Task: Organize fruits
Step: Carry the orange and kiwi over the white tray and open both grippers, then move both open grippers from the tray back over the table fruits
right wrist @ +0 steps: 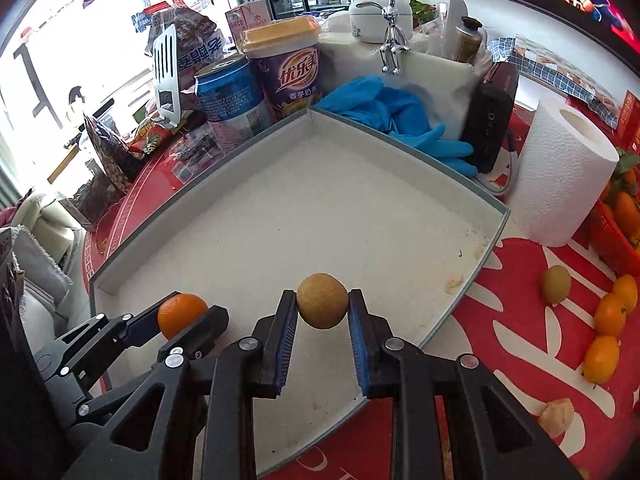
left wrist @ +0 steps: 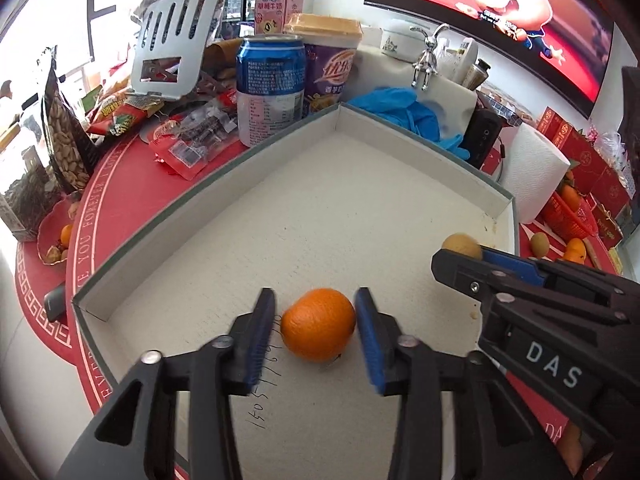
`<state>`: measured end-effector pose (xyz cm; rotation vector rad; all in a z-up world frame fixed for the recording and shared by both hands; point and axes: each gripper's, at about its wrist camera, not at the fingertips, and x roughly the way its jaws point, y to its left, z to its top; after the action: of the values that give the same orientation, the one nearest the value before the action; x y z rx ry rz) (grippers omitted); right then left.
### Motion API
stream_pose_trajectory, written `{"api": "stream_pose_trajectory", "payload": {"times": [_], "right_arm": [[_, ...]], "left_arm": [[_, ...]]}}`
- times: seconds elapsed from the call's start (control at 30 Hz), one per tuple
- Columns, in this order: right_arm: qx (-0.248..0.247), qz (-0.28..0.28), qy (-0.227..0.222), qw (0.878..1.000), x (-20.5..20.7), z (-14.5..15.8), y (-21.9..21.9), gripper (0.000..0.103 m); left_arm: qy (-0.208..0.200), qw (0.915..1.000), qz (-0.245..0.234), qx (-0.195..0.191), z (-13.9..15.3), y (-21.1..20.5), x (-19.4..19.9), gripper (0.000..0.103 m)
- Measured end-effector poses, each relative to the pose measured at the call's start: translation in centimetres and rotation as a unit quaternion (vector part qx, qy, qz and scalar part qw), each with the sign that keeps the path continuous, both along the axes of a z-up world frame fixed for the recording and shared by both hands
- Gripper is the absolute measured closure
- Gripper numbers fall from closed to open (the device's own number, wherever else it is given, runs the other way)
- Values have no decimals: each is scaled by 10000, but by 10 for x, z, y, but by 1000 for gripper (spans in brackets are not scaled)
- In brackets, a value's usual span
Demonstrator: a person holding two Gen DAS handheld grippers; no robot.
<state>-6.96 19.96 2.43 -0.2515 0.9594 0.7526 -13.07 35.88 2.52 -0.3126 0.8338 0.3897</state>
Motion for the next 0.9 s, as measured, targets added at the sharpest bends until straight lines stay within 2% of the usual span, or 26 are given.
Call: {"api": "stream_pose_trajectory", "payload": {"times": [0.03,0.1,0.13,0.17,0.23,0.4,0.5,0.57,0.7,0.83,0.9], "right_arm": [[12,28,7,10000,1,1,1,73],[65,23,-15,10000,2,5,2,27],[129,-40,-87,9999,2,8,-1,0],[294,-112,-264,9992,0,16,-6,0],[374,-136,-346,9986,0,25,-10,0],[545,-656,-600,9945,1,47,-41,0],[535,-1034,-637,9912,0,52,-76,0],[517,-1249,-592,9891,-1,52,-97,0],[501,-1986,-545,9773,-9,52,-167,0],[321,-2776,-408,9593,-19,36,-242,0],[197,-2990,-285,9536,-26,22,-273,0]], "left_arm": [[-79,10000,25,34,3,0,-2,32],[-237,9995,89,162,8,-1,-5,24],[-323,9990,125,266,11,-2,-7,23],[-398,9986,115,331,15,-4,-8,23],[-529,9980,63,339,19,-8,-11,23],[-989,9940,-224,404,33,-25,-19,22],[-1274,9885,-768,261,41,-45,-24,22],[-1359,9822,-1294,104,43,-63,-27,22],[-1337,9665,-2180,237,42,-108,-32,21],[-1004,9527,-2825,487,26,-156,-34,21],[-778,9490,-3009,528,16,-173,-32,21]]}}
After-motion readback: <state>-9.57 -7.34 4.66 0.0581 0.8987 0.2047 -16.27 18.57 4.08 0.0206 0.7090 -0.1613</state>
